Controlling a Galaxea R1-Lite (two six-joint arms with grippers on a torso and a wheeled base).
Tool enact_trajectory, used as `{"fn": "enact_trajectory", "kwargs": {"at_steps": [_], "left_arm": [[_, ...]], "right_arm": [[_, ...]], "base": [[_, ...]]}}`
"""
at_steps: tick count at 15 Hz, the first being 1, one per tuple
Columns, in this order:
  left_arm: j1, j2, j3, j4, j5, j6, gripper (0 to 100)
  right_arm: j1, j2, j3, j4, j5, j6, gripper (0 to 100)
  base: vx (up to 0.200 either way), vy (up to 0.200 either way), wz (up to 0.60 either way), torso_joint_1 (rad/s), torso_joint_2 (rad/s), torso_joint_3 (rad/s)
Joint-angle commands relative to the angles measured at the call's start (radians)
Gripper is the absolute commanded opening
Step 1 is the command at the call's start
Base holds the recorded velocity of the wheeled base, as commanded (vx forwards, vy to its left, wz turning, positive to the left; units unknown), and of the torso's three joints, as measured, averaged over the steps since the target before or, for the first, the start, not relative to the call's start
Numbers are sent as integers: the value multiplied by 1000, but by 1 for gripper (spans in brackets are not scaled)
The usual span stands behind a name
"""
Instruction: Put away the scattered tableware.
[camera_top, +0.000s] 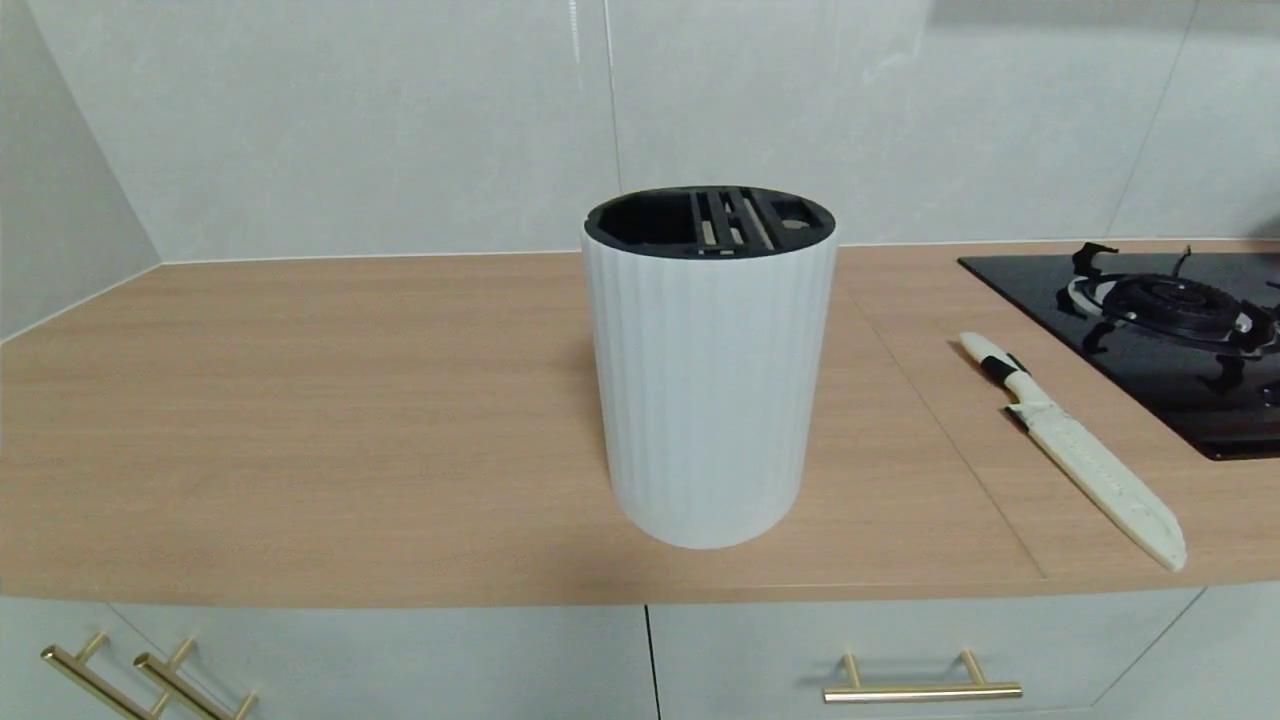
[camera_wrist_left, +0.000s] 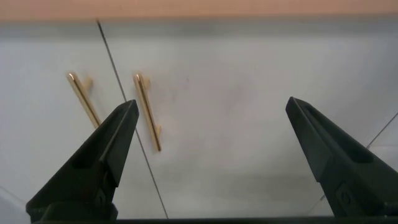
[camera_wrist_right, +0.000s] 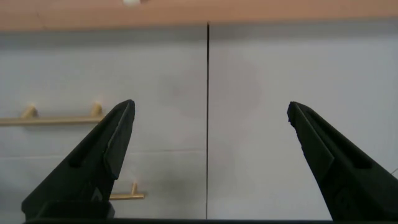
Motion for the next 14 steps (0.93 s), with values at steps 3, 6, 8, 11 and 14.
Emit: {"fn": "enact_trajectory", "kwargs": {"at_steps": [3, 6, 8, 11, 14], "left_arm": [[0, 0, 0, 0, 0, 0, 100], [0, 0, 0, 0, 0, 0, 100], [0, 0, 0, 0, 0, 0, 100], [0, 0, 0, 0, 0, 0, 100], [0, 0, 0, 0, 0, 0, 100]], "right_arm": [[0, 1, 0, 0, 0, 0, 100], [0, 1, 0, 0, 0, 0, 100], [0, 1, 0, 0, 2, 0, 100], [0, 1, 0, 0, 0, 0, 100], [0, 1, 0, 0, 0, 0, 100]], "base": [[0, 0, 0, 188, -474, -295], [0, 0, 0, 211, -484, -294], [0, 0, 0, 202, -501, -293], [0, 0, 0, 232, -514, -295], [0, 0, 0, 243, -538, -299]]}}
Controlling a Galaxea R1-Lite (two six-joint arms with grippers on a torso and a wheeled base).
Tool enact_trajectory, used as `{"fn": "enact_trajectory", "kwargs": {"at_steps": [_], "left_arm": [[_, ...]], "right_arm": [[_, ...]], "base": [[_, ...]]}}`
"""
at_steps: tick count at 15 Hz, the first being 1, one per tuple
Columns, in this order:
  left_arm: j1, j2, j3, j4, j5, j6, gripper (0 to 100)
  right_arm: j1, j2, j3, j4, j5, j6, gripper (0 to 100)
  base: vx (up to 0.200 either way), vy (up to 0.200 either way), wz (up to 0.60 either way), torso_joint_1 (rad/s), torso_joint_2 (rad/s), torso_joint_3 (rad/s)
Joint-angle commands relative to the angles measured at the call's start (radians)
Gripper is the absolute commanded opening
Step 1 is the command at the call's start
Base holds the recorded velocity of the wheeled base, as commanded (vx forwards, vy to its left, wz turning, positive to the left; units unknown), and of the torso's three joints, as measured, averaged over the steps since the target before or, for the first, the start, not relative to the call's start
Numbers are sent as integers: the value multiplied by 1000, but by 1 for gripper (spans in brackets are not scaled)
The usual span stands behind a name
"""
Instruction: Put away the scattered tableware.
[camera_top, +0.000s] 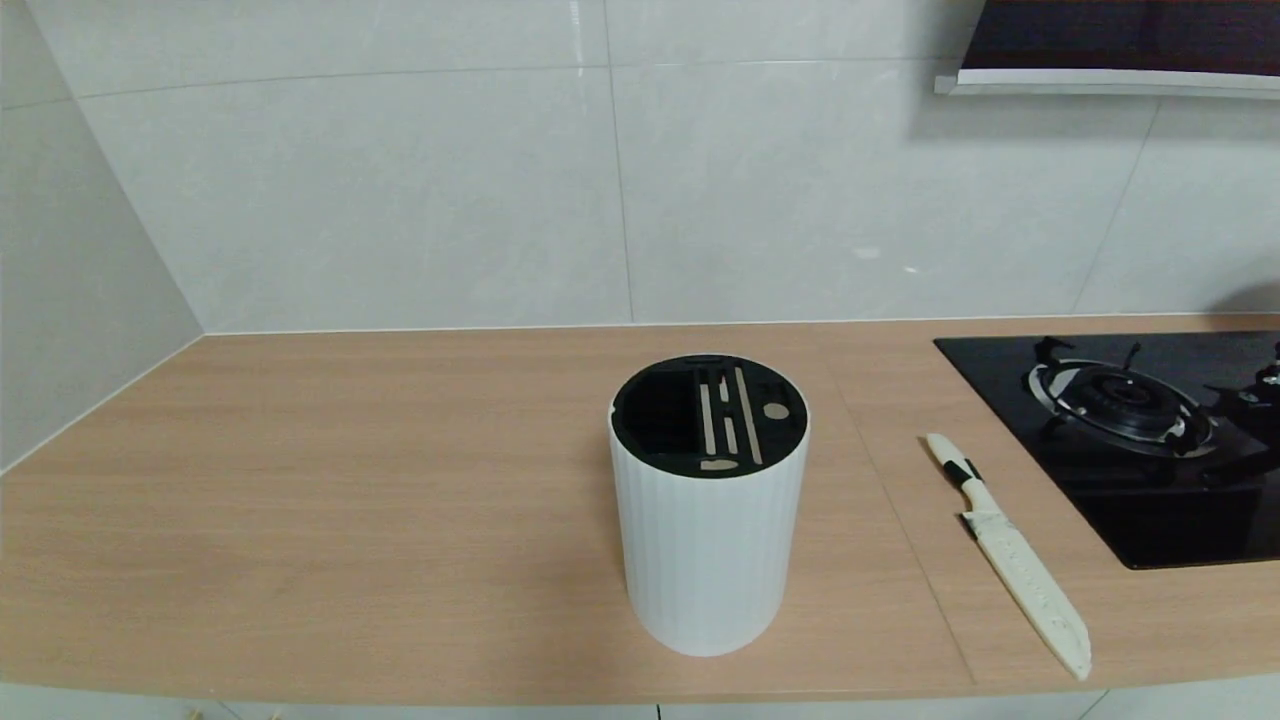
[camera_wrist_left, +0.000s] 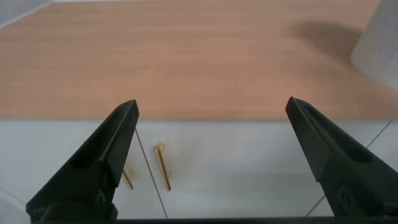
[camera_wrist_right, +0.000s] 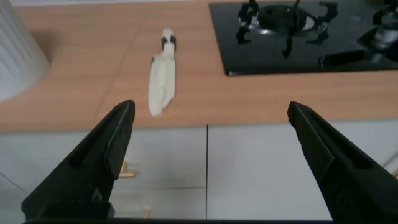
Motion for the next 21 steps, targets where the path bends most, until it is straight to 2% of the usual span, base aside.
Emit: {"fn": "enact_trajectory", "kwargs": {"at_steps": [1, 12, 21], "left_arm": [[0, 0, 0, 0, 1, 0, 100], [0, 0, 0, 0, 1, 0, 100], [0, 0, 0, 0, 1, -1, 100]], "right_arm": [[0, 1, 0, 0, 0, 0, 100], [0, 1, 0, 0, 1, -1, 100], [0, 1, -11, -11, -6, -30, 100]], "base": [[0, 0, 0, 261, -544, -300], [0, 0, 0, 244, -520, -275], [0, 0, 0, 9, -21, -11]]}}
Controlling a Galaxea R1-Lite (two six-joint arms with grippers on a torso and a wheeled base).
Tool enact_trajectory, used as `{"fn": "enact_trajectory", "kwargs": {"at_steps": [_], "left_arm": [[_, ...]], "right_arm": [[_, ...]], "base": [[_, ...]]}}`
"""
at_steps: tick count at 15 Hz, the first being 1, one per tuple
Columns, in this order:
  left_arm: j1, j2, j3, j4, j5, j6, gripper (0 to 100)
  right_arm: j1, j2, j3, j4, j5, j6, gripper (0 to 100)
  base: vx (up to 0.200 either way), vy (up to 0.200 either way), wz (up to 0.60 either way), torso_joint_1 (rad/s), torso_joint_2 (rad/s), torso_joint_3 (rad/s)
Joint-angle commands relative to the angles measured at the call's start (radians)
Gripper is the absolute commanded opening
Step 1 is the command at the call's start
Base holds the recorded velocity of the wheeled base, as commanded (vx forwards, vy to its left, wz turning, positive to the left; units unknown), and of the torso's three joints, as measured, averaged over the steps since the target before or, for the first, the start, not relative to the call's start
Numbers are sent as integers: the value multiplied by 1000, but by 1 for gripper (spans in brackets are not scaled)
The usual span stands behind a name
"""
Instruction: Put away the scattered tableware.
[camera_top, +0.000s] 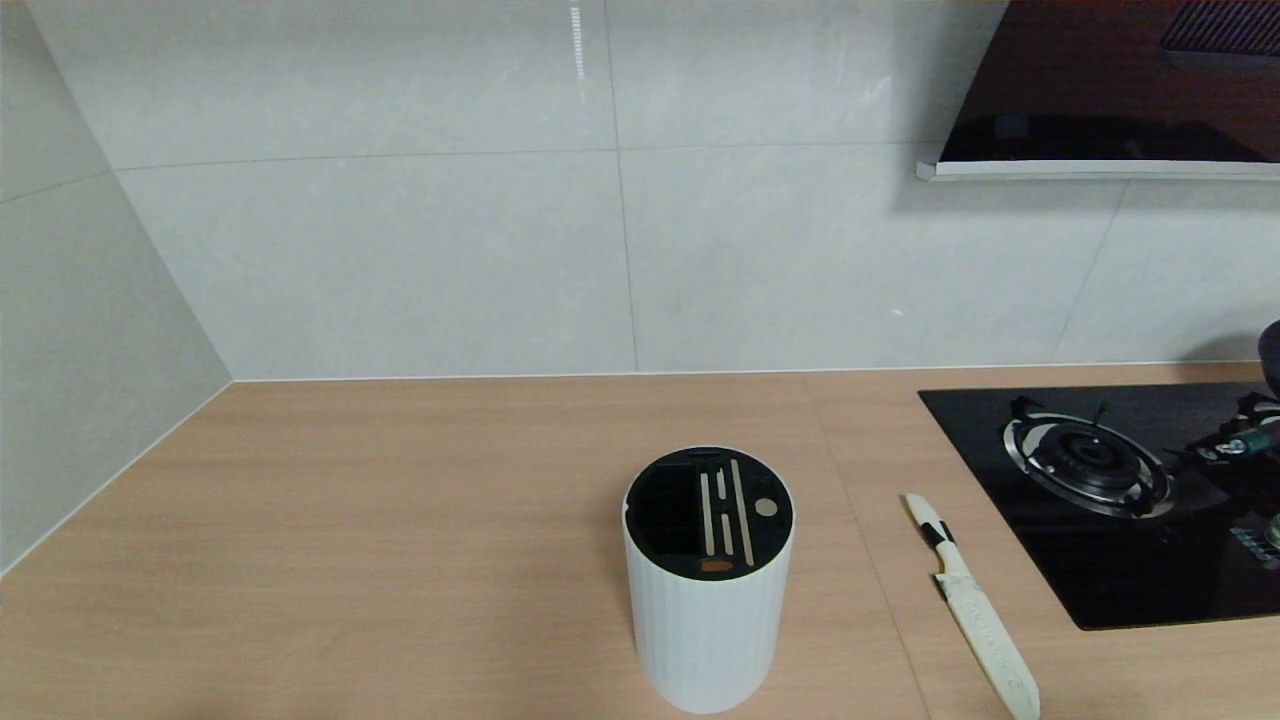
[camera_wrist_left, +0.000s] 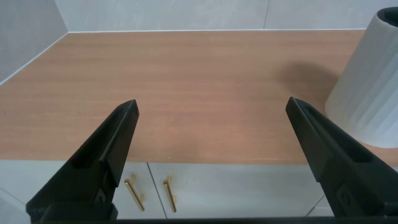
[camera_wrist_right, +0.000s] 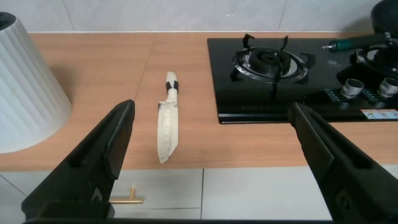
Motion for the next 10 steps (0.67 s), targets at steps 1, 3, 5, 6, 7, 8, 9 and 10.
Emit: {"fn": "enact_trajectory", "kwargs": {"at_steps": [1, 3, 5, 6, 7, 8, 9, 10], "left_arm": [[1, 0, 0, 0, 1, 0, 100], [1, 0, 0, 0, 1, 0, 100], [1, 0, 0, 0, 1, 0, 100], [1, 0, 0, 0, 1, 0, 100], [1, 0, 0, 0, 1, 0, 100], [1, 0, 0, 0, 1, 0, 100], [1, 0, 0, 0, 1, 0, 100], [1, 0, 0, 0, 1, 0, 100]], "right_arm": [[2, 7, -67, -27, 6, 16, 100], [16, 113, -200, 7, 26, 36, 100], [22, 300, -225, 11, 26, -4, 100], [22, 409, -247, 11, 26, -22, 100], [23, 461, -260, 11, 26, -31, 100], [34, 650, -328, 3, 25, -33, 100], [51, 750, -380, 3, 26, -25, 100], [74, 836, -420, 3, 26, -18, 100]], "base": [[0, 0, 0, 0, 0, 0], [0, 0, 0, 0, 0, 0], [0, 0, 0, 0, 0, 0], [0, 0, 0, 0, 0, 0], [0, 0, 0, 0, 0, 0], [0, 0, 0, 0, 0, 0], [0, 0, 0, 0, 0, 0], [0, 0, 0, 0, 0, 0]]}}
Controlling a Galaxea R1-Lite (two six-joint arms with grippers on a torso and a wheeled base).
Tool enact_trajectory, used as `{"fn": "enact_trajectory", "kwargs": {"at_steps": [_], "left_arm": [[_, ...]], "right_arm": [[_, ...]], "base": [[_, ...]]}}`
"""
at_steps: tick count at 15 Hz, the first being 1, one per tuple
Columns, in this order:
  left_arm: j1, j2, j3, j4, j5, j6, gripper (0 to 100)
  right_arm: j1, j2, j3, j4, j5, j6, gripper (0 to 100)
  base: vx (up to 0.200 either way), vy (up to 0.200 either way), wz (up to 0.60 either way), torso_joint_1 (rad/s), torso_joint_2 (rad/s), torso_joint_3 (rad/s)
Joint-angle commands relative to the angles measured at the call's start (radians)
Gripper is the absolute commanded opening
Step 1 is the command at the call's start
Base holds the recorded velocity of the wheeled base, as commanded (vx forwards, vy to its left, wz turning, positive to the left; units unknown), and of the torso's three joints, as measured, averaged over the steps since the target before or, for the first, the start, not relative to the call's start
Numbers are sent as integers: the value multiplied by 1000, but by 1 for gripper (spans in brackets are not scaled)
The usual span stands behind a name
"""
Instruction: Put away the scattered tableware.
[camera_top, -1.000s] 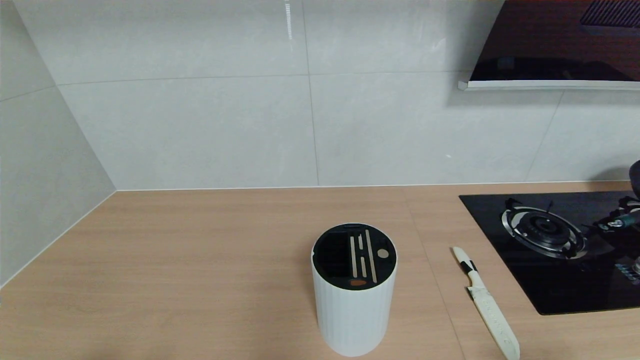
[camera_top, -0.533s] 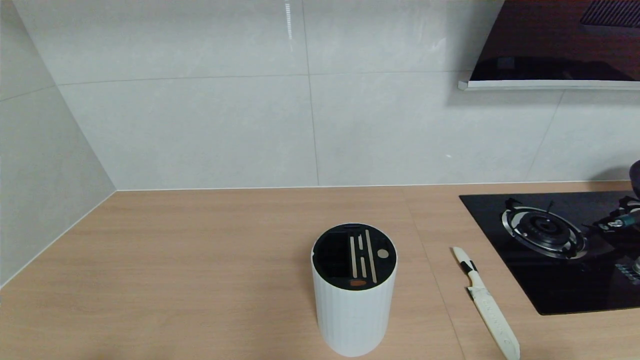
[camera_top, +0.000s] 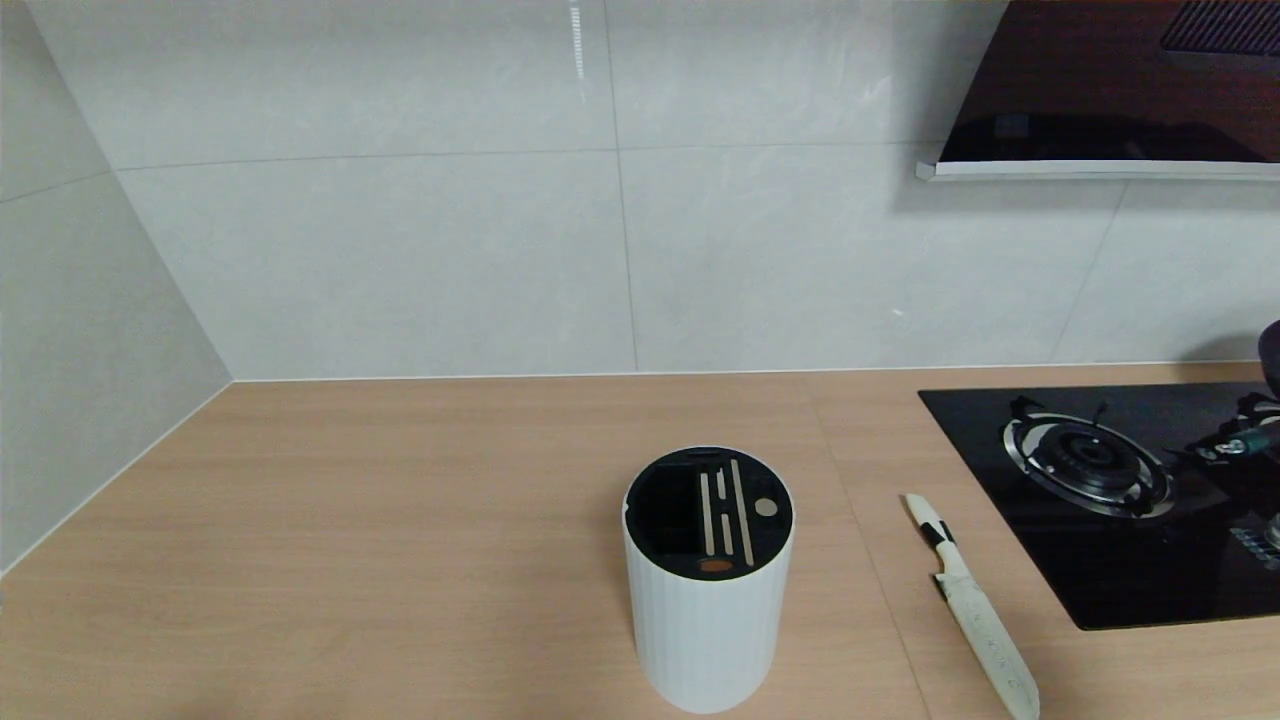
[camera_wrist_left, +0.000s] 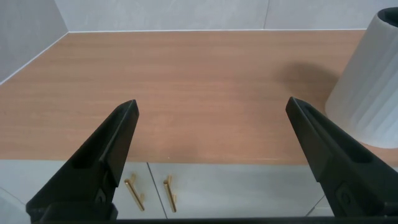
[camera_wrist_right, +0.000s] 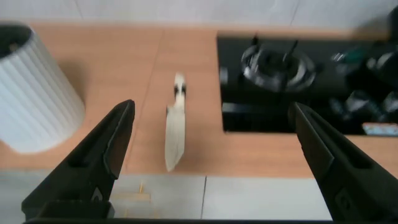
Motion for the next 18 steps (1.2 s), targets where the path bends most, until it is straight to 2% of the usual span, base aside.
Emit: {"fn": "enact_trajectory", "kwargs": {"at_steps": [1, 4, 5, 7, 11, 18], "left_arm": [[0, 0, 0, -1, 1, 0, 100], [0, 0, 0, -1, 1, 0, 100], [0, 0, 0, -1, 1, -2, 100], [0, 0, 0, -1, 1, -2, 100], [0, 0, 0, -1, 1, -2, 100], [0, 0, 0, -1, 1, -2, 100]], "right_arm": [[75, 427, -151, -2, -1, -1, 100], [109, 611, -207, -19, -4, 1, 100], [107, 706, -226, -99, 2, -1, 100], [109, 769, -237, -159, 2, -3, 100], [115, 1030, -238, -205, 2, -4, 100], [150, 1366, -141, -562, -29, 7, 100]], "base": [[0, 0, 0, 0, 0, 0], [0, 0, 0, 0, 0, 0], [0, 0, 0, 0, 0, 0], [0, 0, 0, 0, 0, 0], [0, 0, 0, 0, 0, 0], [0, 0, 0, 0, 0, 0]]}}
